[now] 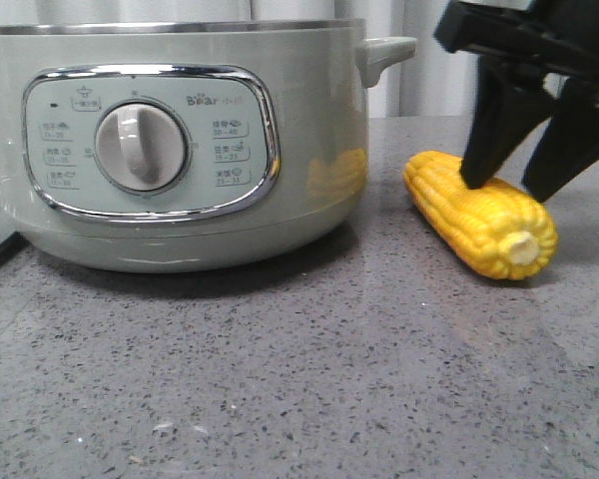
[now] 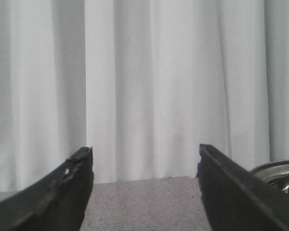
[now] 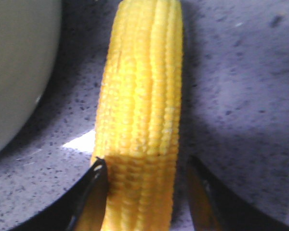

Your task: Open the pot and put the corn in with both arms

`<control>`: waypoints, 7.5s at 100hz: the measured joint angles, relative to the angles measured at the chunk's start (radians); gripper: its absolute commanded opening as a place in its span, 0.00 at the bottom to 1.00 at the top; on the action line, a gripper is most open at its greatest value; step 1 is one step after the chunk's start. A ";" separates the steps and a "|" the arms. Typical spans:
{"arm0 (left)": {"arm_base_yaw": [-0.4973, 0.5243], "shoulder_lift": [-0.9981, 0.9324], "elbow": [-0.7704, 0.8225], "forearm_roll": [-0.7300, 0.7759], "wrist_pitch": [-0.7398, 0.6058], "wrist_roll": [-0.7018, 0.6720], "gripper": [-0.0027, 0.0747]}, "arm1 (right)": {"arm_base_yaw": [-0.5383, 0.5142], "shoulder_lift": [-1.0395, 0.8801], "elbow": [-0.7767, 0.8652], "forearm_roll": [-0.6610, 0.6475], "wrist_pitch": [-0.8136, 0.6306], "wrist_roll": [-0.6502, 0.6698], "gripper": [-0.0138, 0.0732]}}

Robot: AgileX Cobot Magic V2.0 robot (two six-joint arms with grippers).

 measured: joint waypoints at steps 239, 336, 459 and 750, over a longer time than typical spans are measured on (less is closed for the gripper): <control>0.000 -0.016 0.000 0.002 0.013 -0.013 0.58 | 0.366 0.271 -0.595 -0.075 0.013 -0.027 0.52; -0.176 -0.383 0.000 0.099 0.232 -0.026 0.01 | 0.366 0.025 -0.591 -0.159 0.132 -0.029 0.07; -0.197 -0.721 0.124 0.045 0.619 -0.026 0.01 | 0.237 -1.299 0.694 -0.405 -0.482 -0.031 0.07; -0.004 -0.721 0.319 -0.105 0.906 0.025 0.01 | 0.076 -1.461 0.735 -0.412 -0.323 -0.027 0.07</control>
